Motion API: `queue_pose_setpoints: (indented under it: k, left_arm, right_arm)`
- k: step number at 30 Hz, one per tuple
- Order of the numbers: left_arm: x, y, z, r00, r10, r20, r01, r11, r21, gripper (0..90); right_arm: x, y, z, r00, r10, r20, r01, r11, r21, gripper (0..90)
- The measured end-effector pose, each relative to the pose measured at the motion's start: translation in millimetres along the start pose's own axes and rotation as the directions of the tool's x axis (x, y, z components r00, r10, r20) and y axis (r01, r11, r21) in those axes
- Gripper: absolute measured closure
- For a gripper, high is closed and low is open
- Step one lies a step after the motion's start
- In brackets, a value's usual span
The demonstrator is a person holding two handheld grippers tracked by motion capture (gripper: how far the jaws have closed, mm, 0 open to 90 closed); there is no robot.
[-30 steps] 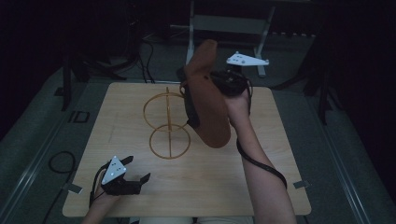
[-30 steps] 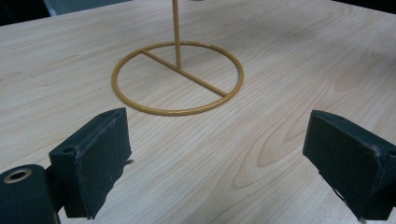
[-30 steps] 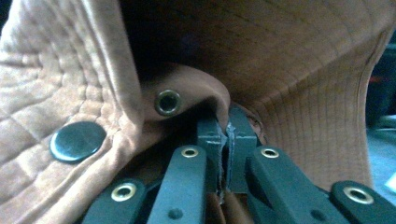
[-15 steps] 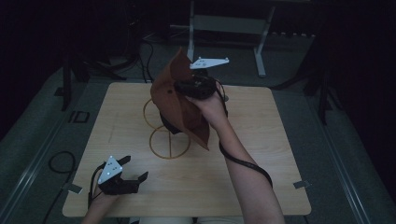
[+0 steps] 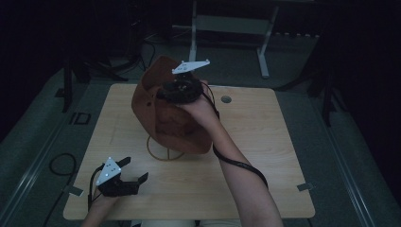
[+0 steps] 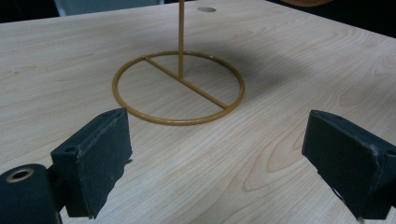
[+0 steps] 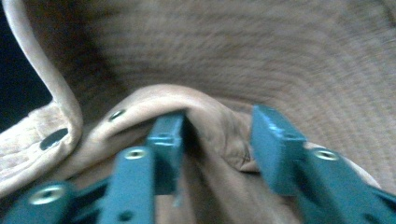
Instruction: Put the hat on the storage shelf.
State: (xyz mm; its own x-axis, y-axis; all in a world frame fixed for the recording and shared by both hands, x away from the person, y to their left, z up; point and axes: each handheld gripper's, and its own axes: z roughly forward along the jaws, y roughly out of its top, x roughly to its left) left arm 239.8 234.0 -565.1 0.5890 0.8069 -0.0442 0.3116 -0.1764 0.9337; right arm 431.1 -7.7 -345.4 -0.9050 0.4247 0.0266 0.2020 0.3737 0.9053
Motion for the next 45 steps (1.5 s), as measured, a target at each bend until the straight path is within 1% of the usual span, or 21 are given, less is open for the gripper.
queue_pose_setpoints:
  k: [2, 4, 5, 6, 8, 9, 10, 11, 14, 15, 17, 18, 19, 21, 22, 26, 28, 30, 34, 38, 45]
  left_arm:
    - [0.0, -0.1, 0.0, 1.0, -0.001, -0.001, 0.001, 1.0, -0.001, 8.8]
    - [0.2, 0.0, -0.1, 1.0, -0.003, -0.002, 0.003, 1.0, -0.002, 8.9]
    - [0.1, 0.0, -0.1, 1.0, -0.002, -0.002, 0.002, 1.0, -0.002, 8.8]
    - [0.0, -0.1, -0.2, 1.0, -0.003, 0.001, 0.003, 1.0, -0.003, 8.8]
    - [-0.6, -0.5, 0.1, 1.0, 0.0, 0.002, 0.0, 1.0, -0.002, 8.8]
    - [-0.7, -0.6, 0.2, 1.0, 0.0, 0.003, 0.0, 1.0, -0.002, 8.8]
    - [-0.7, -0.8, 0.4, 1.0, 0.001, 0.001, -0.001, 1.0, 0.0, 8.8]
    - [-0.8, -1.0, 0.5, 1.0, -0.001, -0.001, 0.001, 1.0, -0.003, 8.8]
    - [-0.5, -1.1, 0.4, 1.0, -0.007, -0.001, 0.007, 1.0, -0.006, 8.8]
    - [-0.6, -1.2, 0.5, 1.0, -0.01, 0.001, 0.01, 0.9999, -0.005, 8.8]
    - [-0.7, -1.5, 0.7, 1.0, -0.008, 0.001, 0.008, 1.0, -0.003, 8.8]
    - [-0.8, -1.7, 1.0, 1.0, -0.008, 0.003, 0.008, 1.0, -0.001, 8.8]
    - [-1.0, -1.9, 1.4, 1.0, -0.007, 0.003, 0.007, 1.0, 0.001, 8.8]
    - [-1.4, -1.8, 1.7, 1.0, -0.005, 0.001, 0.005, 1.0, 0.003, 8.8]
    - [-1.5, -1.7, 1.7, 1.0, -0.006, 0.0, 0.006, 1.0, 0.002, 8.8]
    - [-1.5, -2.1, 2.7, 0.9999, -0.012, -0.002, 0.012, 0.9999, 0.0, 8.8]
    - [-1.5, -2.1, 3.2, 0.9999, -0.011, -0.002, 0.011, 0.9999, 0.003, 8.8]
    - [-2.0, -2.0, 3.8, 1.0, -0.006, -0.002, 0.006, 1.0, 0.007, 8.8]
    - [-3.6, -2.3, 5.0, 1.0, -0.003, 0.0, 0.003, 1.0, 0.009, 8.8]
    - [-5.0, -3.0, 5.9, 1.0, 0.003, 0.0, -0.003, 1.0, 0.009, 8.8]
    - [-6.8, -3.8, 6.3, 0.9999, 0.009, 0.004, -0.009, 1.0, 0.003, 8.7]
  right_arm:
    - [1.1, 0.6, 3.5, 0.9999, 0.005, -0.011, -0.005, 1.0, 0.016, 36.8]
    - [3.8, 0.8, 8.6, 1.0, -0.007, -0.001, 0.007, 0.999, 0.049, 28.0]
    - [6.0, 0.6, 11.1, 0.9997, -0.025, 0.004, 0.025, 0.997, 0.067, 26.0]
    - [6.9, 0.4, 12.5, 0.9995, -0.031, 0.004, 0.031, 0.997, 0.077, 23.1]
    - [8.8, -0.3, 13.4, 0.9993, -0.037, 0.007, 0.037, 0.997, 0.075, 19.3]
    - [8.6, -0.4, 13.0, 0.9993, -0.036, -0.006, 0.036, 0.996, 0.085, 15.0]
    - [8.5, -0.6, 12.3, 0.9994, -0.03, -0.018, 0.032, 0.996, 0.08, 13.4]
    - [8.6, -0.7, 10.4, 0.9994, -0.029, -0.018, 0.03, 0.997, 0.067, 13.4]
    - [7.0, -2.3, 4.5, 0.9982, -0.056, -0.018, 0.057, 0.997, 0.042, 12.6]
    - [5.8, -3.7, 1.6, 0.9978, -0.063, -0.02, 0.063, 0.998, 0.014, 12.8]
    - [3.5, -6.0, -2.6, 0.998, -0.058, -0.026, 0.058, 0.998, -0.014, 13.6]
    - [2.1, -6.9, -4.8, 0.9984, -0.053, -0.021, 0.053, 0.999, -0.006, 13.6]
    - [1.0, -8.5, -6.7, 0.9977, -0.066, -0.016, 0.065, 0.998, -0.017, 13.6]
    - [-1.4, -13.0, -10.6, 0.9968, -0.079, 0.005, 0.08, 0.997, -0.01, 13.7]
    - [-2.5, -14.6, -12.2, 0.9971, -0.076, 0.005, 0.076, 0.997, -0.006, 13.7]
    - [-5.9, -24.2, -25.0, 0.9979, -0.064, 0.007, 0.064, 0.998, -0.028, 13.7]
    - [-6.4, -29.1, -31.8, 0.9975, -0.069, 0.016, 0.069, 0.997, -0.04, 13.7]
    - [-7.6, -34.1, -36.8, 0.9975, -0.067, 0.021, 0.068, 0.997, -0.036, 13.7]
    - [-10.3, -45.1, -44.8, 0.9974, -0.07, 0.016, 0.071, 0.997, -0.019, 13.7]
    - [-13.9, -56.8, -54.8, 0.9983, -0.056, 0.015, 0.057, 0.998, -0.022, 13.7]
    - [-24.1, -83.8, -70.8, 0.9991, -0.026, 0.033, 0.026, 1.0, -0.015, 14.0]
